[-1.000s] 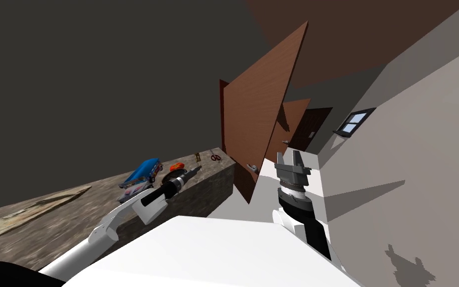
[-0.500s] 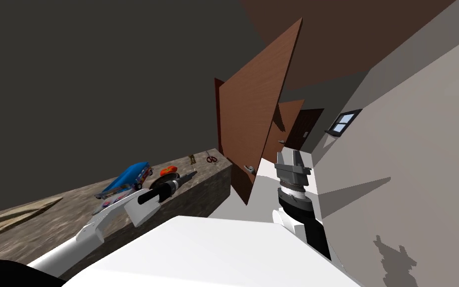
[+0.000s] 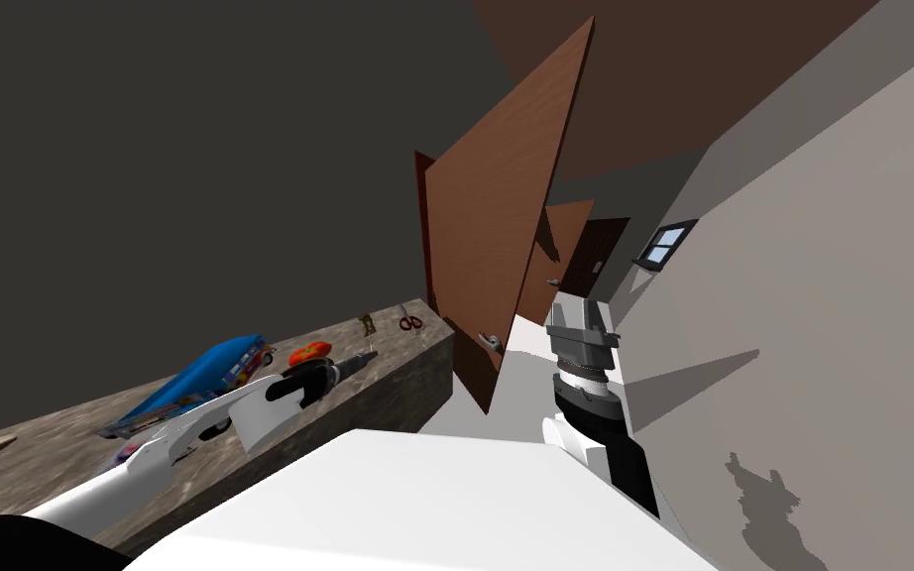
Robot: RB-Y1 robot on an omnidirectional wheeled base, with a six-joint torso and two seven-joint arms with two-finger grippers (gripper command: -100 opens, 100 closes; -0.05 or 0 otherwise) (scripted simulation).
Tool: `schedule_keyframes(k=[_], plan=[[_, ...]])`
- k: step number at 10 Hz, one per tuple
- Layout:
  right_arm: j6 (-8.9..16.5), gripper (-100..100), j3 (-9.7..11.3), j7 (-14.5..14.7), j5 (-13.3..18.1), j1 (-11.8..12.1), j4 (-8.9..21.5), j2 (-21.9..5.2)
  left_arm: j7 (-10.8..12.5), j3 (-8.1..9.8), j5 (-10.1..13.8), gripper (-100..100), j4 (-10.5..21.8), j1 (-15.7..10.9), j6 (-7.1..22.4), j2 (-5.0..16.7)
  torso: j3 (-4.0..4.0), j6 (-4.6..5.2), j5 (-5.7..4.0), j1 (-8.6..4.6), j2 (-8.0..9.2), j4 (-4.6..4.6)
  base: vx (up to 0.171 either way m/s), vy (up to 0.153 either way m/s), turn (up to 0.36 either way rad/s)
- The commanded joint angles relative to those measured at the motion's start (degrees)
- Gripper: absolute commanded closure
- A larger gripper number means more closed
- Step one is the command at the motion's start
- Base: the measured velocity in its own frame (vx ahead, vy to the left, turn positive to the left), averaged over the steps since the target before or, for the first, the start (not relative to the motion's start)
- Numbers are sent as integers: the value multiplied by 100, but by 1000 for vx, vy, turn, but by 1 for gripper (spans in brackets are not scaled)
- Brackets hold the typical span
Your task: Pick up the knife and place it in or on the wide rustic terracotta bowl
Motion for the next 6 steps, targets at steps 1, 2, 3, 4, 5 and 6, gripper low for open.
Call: schedule_keyframes(k=[1,2,3,4,5,6], plan=[[0,0,0,0,0,0,0,0,54,12,167,-100,95,48,285,248,0,0,0,0,0,0,106,-44,-73],[0,0,0,0,0,0,0,0,54,12,167,-100,95,48,285,248,0,2,1,0,0,0,89,-37,-36],[0,0,0,0,0,0,0,0,92,17,319,-100,216,114,458,435,3,0,2,2,6,1,96,-55,-74],[0,0,0,0,0,0,0,0,131,22,466,-100,333,181,622,612,3,1,0,-3,5,2,151,-63,-106],[0,0,0,0,0,0,0,0,131,22,466,-100,333,181,622,612,-6,3,-1,-5,-11,-2,126,-46,-26],[0,0,0,0,0,0,0,0,170,24,606,-100,446,247,777,778,-4,0,1,-3,-6,-2,91,-51,-52]])
